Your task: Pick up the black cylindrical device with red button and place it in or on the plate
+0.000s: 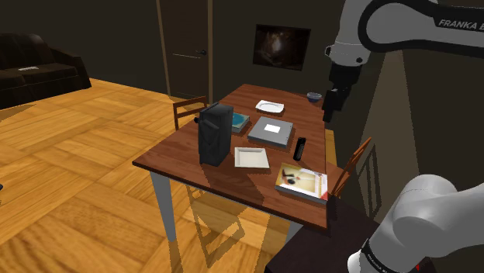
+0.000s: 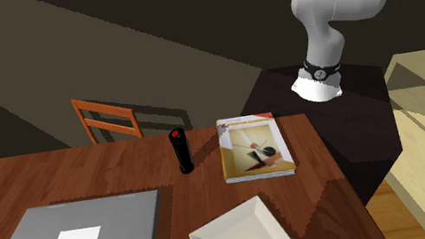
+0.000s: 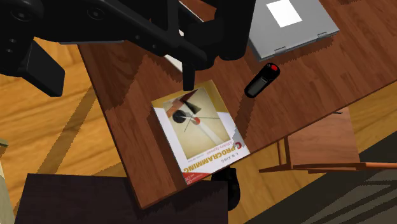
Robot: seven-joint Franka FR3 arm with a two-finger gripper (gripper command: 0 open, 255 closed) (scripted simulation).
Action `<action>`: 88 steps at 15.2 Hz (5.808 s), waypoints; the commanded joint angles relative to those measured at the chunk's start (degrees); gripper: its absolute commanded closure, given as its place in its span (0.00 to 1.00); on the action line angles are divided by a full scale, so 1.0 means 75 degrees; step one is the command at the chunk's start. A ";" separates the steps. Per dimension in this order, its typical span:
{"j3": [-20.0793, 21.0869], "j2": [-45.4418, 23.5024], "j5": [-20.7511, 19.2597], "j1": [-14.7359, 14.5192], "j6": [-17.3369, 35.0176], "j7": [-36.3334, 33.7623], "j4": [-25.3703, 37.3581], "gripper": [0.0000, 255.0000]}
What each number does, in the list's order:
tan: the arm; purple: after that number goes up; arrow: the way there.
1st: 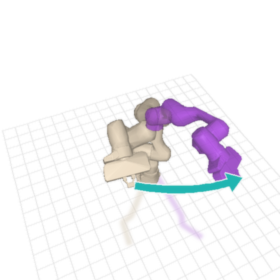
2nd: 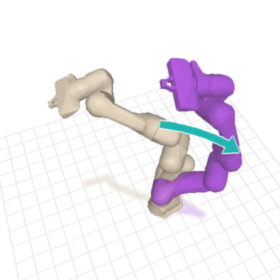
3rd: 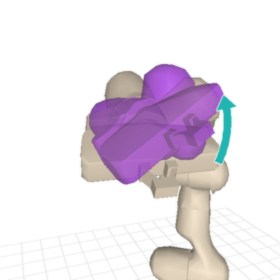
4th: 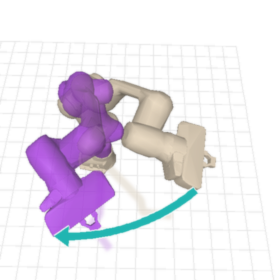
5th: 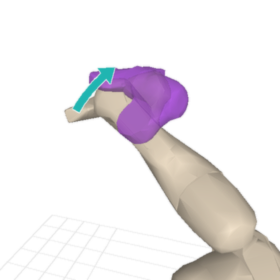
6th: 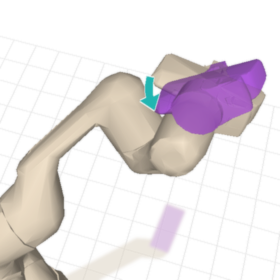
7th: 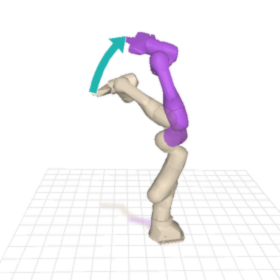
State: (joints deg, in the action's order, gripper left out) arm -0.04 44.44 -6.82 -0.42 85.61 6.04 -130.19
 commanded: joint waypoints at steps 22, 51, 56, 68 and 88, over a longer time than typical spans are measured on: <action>-0.2560 -0.4289 -0.0414 0.0491 0.3762 0.2592 0.0373 0.00; -0.3025 -0.8719 0.1414 0.1329 0.5533 0.4824 0.2530 0.00; -0.3025 -0.8721 0.1414 0.1330 0.5533 0.4824 0.2532 1.00; -0.3107 -0.8314 0.1234 0.1261 0.4934 0.4746 0.2751 1.00; -0.2644 -0.8158 0.1101 0.0352 0.3307 0.3295 0.4174 1.00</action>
State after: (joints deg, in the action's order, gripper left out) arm -20.30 -16.31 1.33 2.89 111.37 31.93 -100.21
